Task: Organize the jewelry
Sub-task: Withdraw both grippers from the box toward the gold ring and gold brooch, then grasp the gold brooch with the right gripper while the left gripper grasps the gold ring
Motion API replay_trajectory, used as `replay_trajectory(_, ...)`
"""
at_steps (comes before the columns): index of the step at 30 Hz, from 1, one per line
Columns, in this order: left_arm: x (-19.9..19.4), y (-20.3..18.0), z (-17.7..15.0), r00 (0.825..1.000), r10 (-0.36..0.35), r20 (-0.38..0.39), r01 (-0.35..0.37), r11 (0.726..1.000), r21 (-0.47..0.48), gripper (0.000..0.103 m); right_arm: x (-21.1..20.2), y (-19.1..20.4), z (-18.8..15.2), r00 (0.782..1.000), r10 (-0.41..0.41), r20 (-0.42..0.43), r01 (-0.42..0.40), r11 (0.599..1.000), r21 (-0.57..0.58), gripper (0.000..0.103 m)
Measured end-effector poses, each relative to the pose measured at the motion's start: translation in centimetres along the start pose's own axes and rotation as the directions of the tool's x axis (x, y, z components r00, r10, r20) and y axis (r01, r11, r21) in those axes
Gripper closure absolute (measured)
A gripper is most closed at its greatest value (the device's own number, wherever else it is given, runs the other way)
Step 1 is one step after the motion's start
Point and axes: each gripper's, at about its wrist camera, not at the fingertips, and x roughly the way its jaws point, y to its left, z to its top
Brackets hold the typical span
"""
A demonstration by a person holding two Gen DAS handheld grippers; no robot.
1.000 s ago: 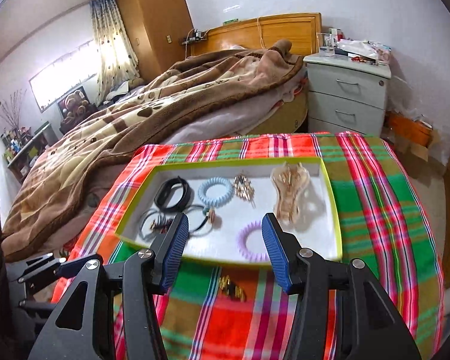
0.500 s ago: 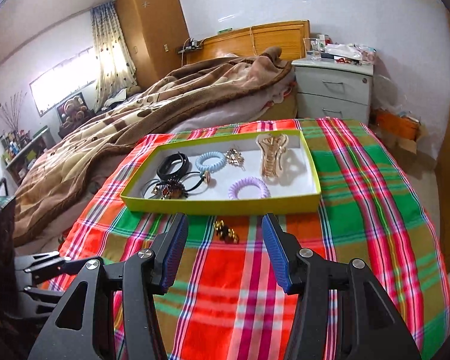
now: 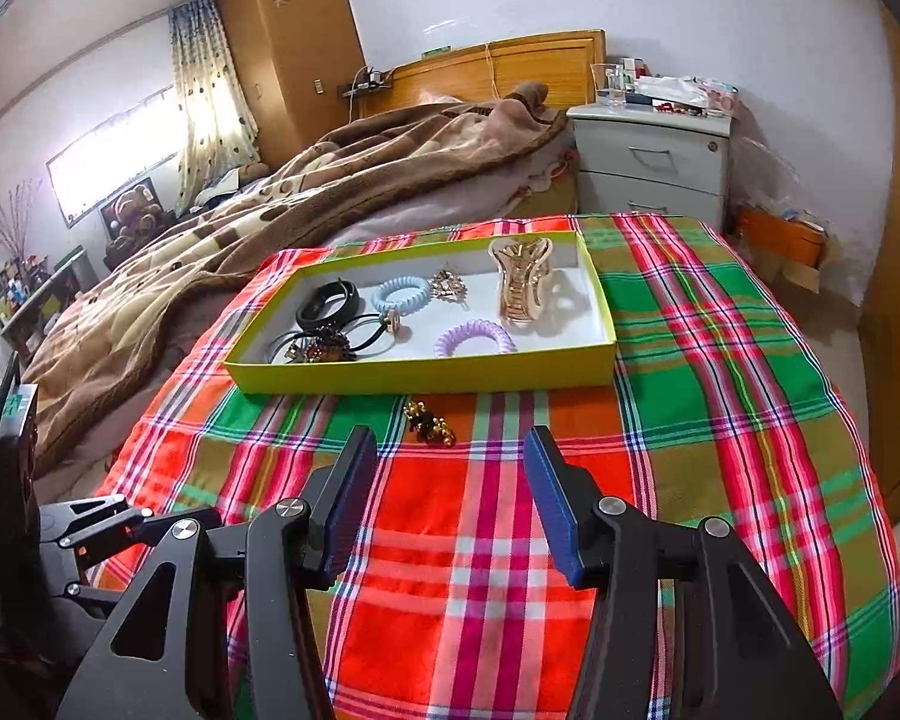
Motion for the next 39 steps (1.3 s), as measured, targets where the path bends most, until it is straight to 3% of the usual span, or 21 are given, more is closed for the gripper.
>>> replay_trajectory(7, 0.1, -0.8, -0.2, 0.999, 0.039, 0.014, -0.039, 0.998, 0.045, 0.055, 0.1, 0.0, 0.0, 1.000, -0.001, -0.003, 0.001, 1.000, 0.003, 0.051)
replay_trajectory(9, 0.0, -0.8, -0.1, 0.999, 0.038, 0.017, -0.038, 0.998, 0.045, 0.070, 0.2, -0.1, 0.0, 1.000, -0.003, -0.004, 0.003, 1.000, 0.005, 0.051)
replay_trajectory(14, -0.1, -0.3, 0.0, 1.000, 0.024, 0.017, -0.024, 0.999, 0.028, 0.081, 0.7, -0.3, 0.0, 1.000, -0.014, -0.018, 0.014, 1.000, 0.009, 0.051)
replay_trajectory(27, -1.1, 1.6, 0.8, 0.998, 0.012, 0.055, -0.010, 1.000, -0.025, 0.081, 4.9, 0.8, 0.9, 0.994, 0.001, -0.111, -0.009, 0.997, -0.072, 0.051)
replay_trajectory(39, -1.4, 2.8, 1.7, 0.997, 0.030, 0.068, -0.028, 0.999, -0.036, 0.081, 9.0, 1.5, 1.3, 0.978, -0.037, -0.204, 0.010, 0.991, -0.134, 0.051)
